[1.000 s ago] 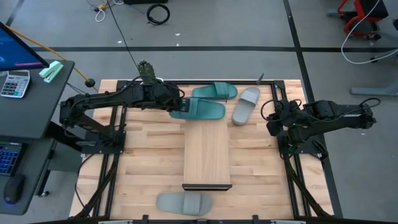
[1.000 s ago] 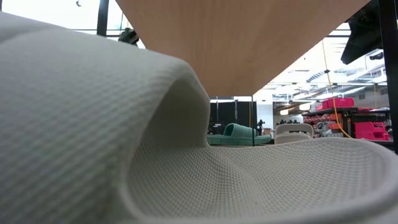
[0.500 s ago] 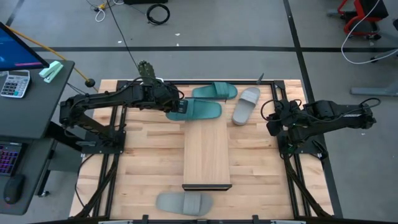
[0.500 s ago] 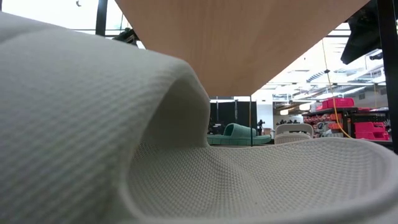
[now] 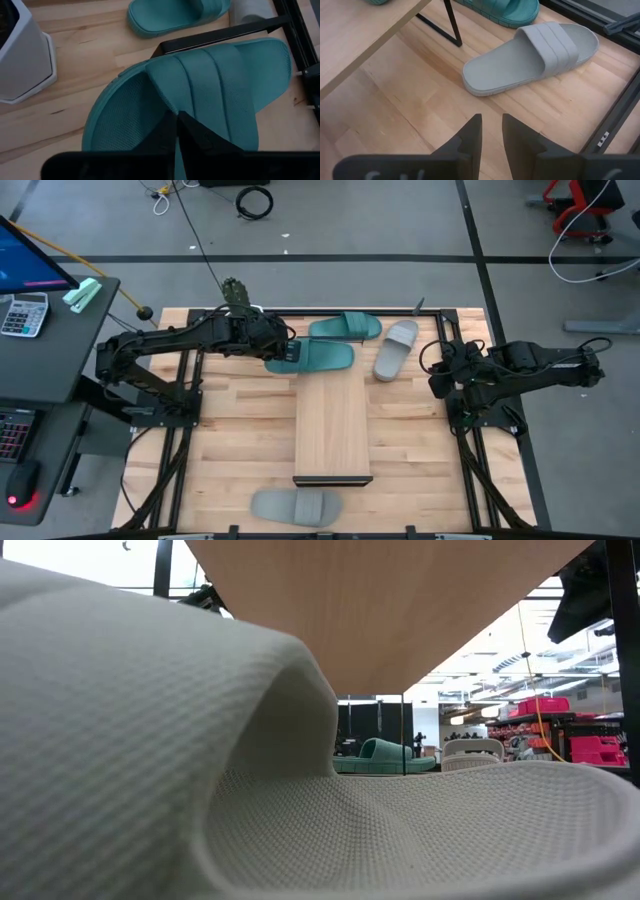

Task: Pick and place slides into the shelf
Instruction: Put the bottom green slide on the shelf

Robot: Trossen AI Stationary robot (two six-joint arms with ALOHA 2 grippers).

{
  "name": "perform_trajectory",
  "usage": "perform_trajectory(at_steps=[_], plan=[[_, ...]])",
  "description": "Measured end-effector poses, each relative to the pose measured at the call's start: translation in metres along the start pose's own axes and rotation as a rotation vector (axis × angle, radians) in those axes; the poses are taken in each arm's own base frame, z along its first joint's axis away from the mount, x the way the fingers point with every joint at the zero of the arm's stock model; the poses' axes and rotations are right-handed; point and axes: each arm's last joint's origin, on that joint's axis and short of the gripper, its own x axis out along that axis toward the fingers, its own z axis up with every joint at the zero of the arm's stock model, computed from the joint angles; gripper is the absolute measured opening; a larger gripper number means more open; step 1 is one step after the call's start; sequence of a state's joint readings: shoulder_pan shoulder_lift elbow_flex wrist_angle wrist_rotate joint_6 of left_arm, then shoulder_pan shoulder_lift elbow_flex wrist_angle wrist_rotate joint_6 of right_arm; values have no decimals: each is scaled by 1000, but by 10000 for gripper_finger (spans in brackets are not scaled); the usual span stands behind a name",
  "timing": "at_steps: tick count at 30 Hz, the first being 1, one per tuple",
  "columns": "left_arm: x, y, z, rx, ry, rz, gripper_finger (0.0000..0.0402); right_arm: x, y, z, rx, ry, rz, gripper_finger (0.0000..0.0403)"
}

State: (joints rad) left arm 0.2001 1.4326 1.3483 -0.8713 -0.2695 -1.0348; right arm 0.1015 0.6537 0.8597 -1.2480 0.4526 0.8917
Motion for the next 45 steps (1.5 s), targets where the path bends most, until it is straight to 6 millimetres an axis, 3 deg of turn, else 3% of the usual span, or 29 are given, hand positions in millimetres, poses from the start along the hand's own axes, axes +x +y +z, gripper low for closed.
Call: perform_trajectory(at_steps=[8, 21, 32, 45], plan=[[-1, -3, -3, 15, 4, -23, 21, 0, 0, 0, 0, 0, 0, 82], [-2, -9, -6, 11, 66, -95, 66, 0, 0, 0, -1, 0, -1, 82], [0, -4, 1, 24, 43, -70, 64, 0, 0, 0, -1, -8, -7, 82], [0, -5, 1, 39, 48, -89, 159, 0, 0, 0, -1, -8, -7, 82]])
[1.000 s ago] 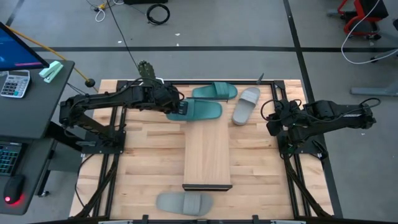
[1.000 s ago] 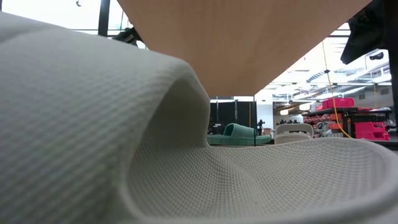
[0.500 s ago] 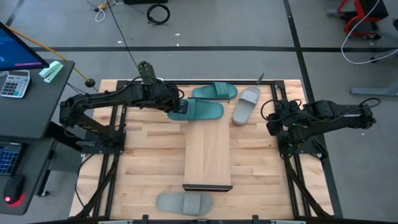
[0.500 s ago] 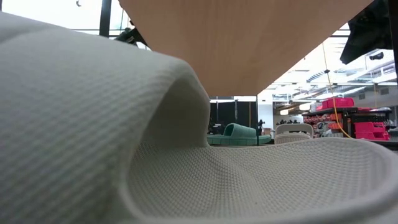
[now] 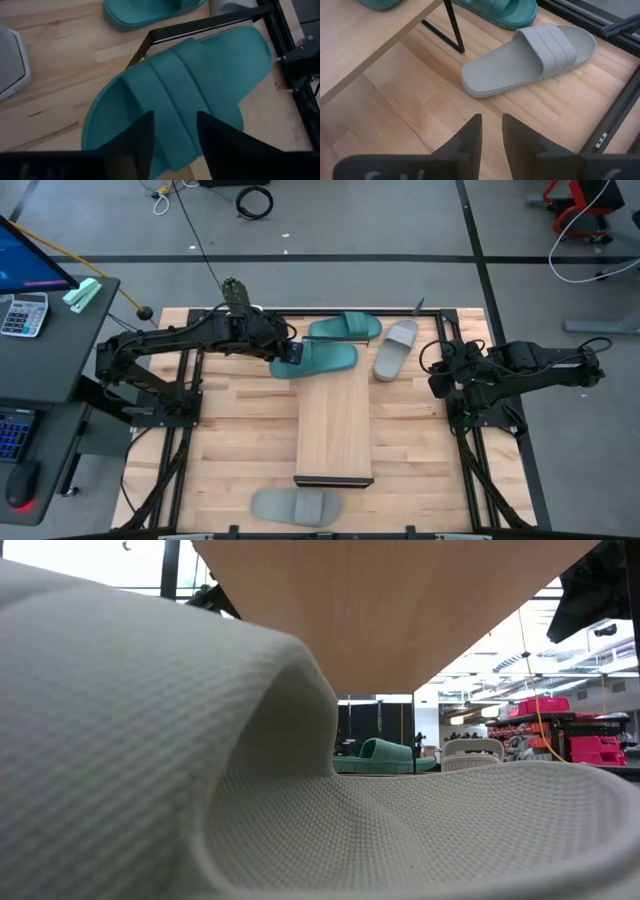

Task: Pick and place slides into the shelf
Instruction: Put the bottom green slide on the shelf, then put the green slide on the shelf

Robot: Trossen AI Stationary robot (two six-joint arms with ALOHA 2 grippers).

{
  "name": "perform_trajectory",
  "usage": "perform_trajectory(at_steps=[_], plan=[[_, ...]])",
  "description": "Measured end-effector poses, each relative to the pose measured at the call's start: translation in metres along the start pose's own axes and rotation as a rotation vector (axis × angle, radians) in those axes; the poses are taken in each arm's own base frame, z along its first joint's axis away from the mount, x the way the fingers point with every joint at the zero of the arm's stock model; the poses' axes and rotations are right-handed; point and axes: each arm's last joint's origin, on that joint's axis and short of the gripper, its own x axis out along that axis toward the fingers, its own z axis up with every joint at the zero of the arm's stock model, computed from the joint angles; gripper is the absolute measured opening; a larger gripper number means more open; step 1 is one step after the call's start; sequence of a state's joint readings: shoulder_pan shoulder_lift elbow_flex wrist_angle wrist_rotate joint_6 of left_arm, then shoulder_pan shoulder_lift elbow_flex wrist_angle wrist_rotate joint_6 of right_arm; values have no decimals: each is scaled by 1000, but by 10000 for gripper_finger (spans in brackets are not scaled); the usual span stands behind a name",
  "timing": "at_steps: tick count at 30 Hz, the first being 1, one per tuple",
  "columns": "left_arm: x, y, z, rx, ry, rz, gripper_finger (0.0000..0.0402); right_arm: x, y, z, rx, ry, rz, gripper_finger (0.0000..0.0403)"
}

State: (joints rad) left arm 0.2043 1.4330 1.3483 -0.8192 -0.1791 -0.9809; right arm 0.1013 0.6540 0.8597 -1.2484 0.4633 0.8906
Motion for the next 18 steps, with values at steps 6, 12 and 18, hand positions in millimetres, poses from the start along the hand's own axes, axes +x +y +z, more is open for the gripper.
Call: perform_trajectory(at_steps=[6, 12, 18], plan=[[0, -3, 0, -1, -11, -25, 190, 0, 0, 0, 0, 0, 0, 82], [-1, -11, 6, -10, -66, -110, 204, 0, 0, 0, 26, 0, 0, 82], [-5, -14, 4, 46, -40, -165, 201, 0, 0, 0, 30, 15, 11, 82]])
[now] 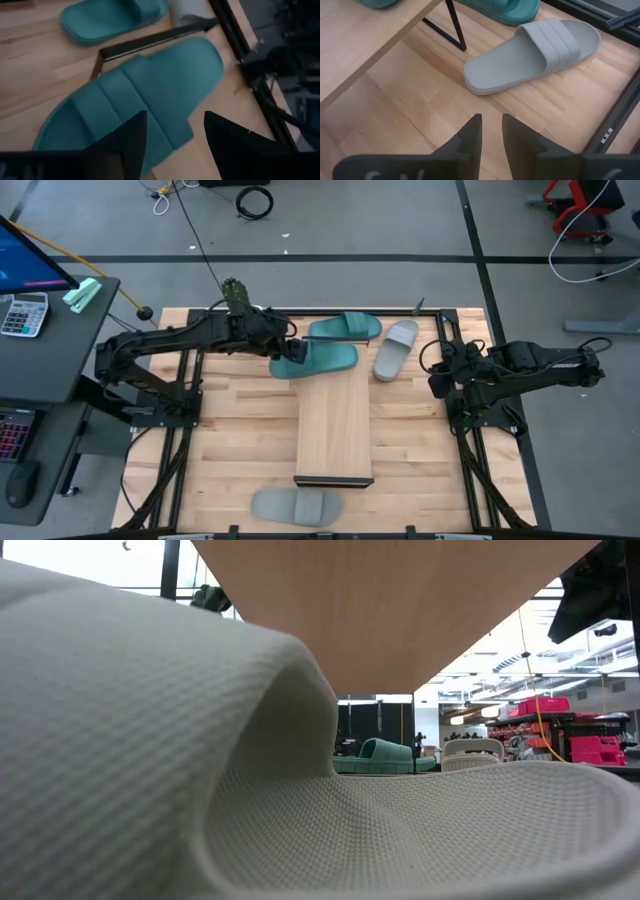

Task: Pick and place slides into the shelf
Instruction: Put the green slide on the shelf

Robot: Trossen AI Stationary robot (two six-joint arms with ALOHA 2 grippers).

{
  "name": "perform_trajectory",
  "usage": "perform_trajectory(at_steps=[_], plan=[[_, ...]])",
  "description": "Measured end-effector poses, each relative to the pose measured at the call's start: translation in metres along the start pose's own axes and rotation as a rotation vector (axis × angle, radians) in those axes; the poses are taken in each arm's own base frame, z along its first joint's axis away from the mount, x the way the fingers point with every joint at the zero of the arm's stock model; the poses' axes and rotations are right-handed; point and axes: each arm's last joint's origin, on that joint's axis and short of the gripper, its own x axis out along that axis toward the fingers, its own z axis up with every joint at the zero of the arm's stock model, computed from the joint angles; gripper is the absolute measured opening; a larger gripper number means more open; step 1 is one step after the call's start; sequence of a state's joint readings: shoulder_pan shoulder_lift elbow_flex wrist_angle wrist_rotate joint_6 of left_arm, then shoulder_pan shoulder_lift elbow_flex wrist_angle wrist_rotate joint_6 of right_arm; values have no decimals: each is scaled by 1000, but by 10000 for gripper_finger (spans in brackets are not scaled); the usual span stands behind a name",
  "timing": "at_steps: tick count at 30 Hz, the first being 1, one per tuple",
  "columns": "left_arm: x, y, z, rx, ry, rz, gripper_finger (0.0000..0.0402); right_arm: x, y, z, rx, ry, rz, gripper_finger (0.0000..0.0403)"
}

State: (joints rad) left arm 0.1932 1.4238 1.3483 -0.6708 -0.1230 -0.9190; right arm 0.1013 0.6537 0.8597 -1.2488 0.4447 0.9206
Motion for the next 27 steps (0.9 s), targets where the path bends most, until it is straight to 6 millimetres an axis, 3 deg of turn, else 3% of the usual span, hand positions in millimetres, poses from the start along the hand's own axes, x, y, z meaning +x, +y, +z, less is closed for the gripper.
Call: perform_trajectory(at_steps=[6, 9, 12, 16, 21, 27], plan=[[-30, -2, -7, 64, 52, -83, 201, 0, 0, 0, 16, 9, 6, 82], [-53, -5, -15, 155, 155, -217, 197, 0, 1, 0, 42, 7, 10, 82], [-74, -8, -32, 248, 284, -318, 193, 0, 1, 0, 59, 6, 14, 82], [-90, -3, -62, 331, 453, -245, 190, 1, 2, 1, 84, 6, 13, 82], [-97, -5, -93, 442, 589, -186, 194, 4, 5, 1, 98, 9, -3, 82], [-87, -19, -127, 557, 688, -173, 190, 9, 10, 2, 104, 27, -30, 82]])
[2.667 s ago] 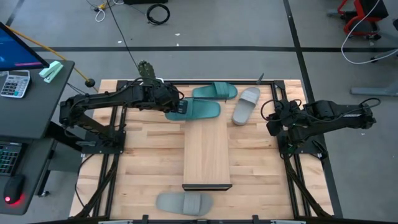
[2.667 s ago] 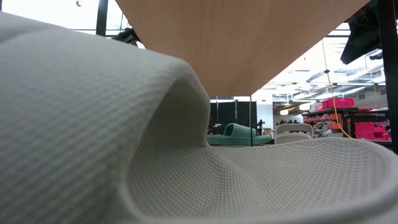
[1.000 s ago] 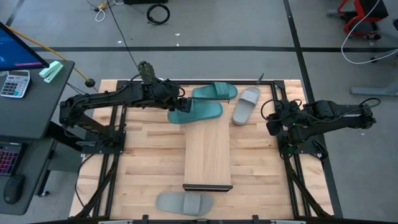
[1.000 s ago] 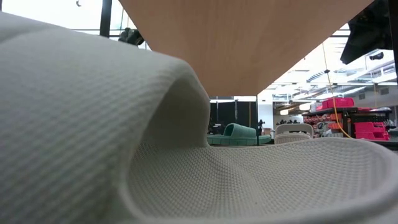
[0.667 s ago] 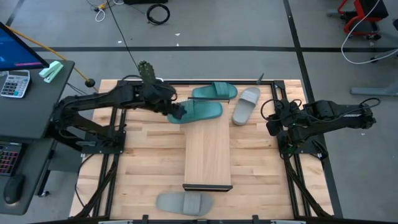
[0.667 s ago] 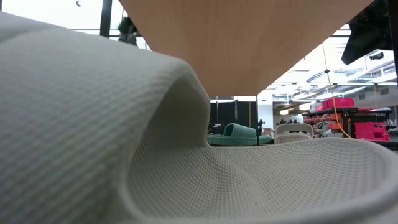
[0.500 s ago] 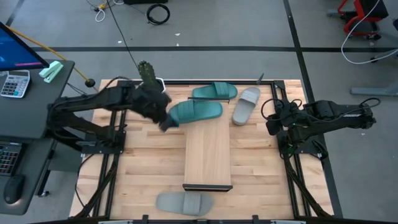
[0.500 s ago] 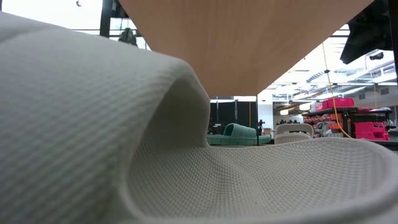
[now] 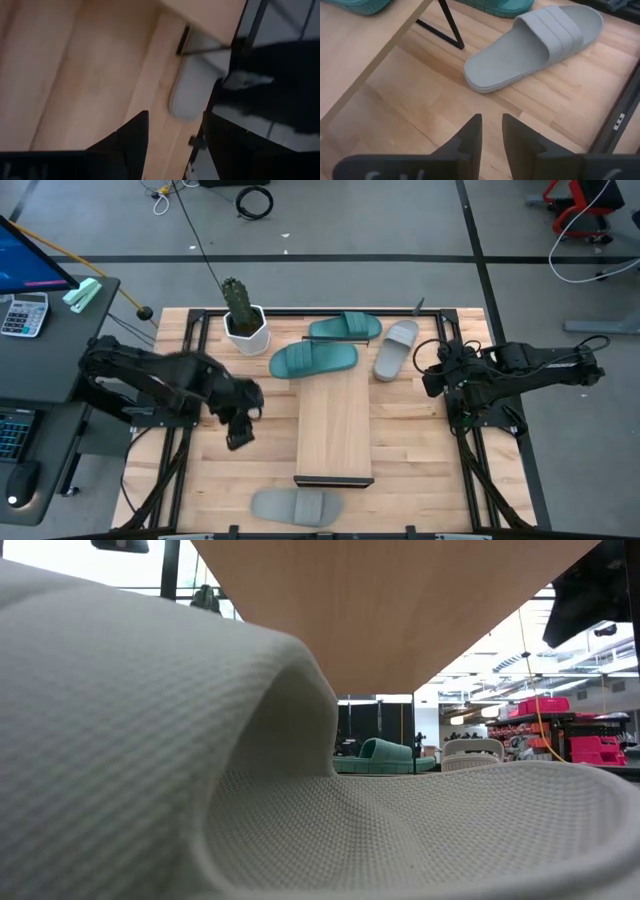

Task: Pick and place slides into the shelf
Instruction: Put the green slide on the shelf

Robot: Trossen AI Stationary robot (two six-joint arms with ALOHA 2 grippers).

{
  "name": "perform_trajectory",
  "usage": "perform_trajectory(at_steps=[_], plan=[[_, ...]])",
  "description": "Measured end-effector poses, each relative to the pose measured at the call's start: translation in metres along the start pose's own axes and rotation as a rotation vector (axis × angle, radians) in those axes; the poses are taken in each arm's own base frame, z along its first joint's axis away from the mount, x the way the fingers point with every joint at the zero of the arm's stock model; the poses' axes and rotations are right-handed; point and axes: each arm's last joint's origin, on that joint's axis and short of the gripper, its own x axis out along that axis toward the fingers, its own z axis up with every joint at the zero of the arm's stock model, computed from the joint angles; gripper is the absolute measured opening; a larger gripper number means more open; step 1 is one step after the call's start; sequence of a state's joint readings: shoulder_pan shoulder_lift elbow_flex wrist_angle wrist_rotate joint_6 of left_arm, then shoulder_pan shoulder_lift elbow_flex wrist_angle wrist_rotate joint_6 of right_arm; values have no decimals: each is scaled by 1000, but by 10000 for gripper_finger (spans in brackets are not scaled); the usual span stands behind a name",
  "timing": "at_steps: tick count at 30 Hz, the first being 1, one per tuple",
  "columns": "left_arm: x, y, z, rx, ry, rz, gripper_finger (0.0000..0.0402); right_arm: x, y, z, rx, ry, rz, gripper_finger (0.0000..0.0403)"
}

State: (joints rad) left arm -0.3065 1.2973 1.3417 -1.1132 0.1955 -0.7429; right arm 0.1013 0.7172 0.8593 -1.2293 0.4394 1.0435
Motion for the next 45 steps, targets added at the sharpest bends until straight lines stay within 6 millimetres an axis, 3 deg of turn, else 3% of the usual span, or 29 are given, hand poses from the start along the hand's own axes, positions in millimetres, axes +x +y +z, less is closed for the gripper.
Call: perform_trajectory(at_steps=[8, 14, 19, 24, 34, 45], plan=[[76, -1, -43, -25, 185, -64, 185, 6, 6, -1, -3, 47, -17, 82], [129, 11, -71, -138, 62, -248, 177, 9, 10, -1, -8, 82, -12, 82], [155, 34, -88, -206, -12, -269, 185, 10, 12, -1, -6, 105, 3, 82], [164, 48, -92, -213, -49, -275, 207, 11, 15, -1, -3, 118, 21, 82], [162, 49, -81, -212, -126, -344, 284, 12, 16, -2, 44, 146, 33, 82], [168, 49, -81, -227, -137, -326, 282, 14, 15, 2, 85, 11, -49, 82]])
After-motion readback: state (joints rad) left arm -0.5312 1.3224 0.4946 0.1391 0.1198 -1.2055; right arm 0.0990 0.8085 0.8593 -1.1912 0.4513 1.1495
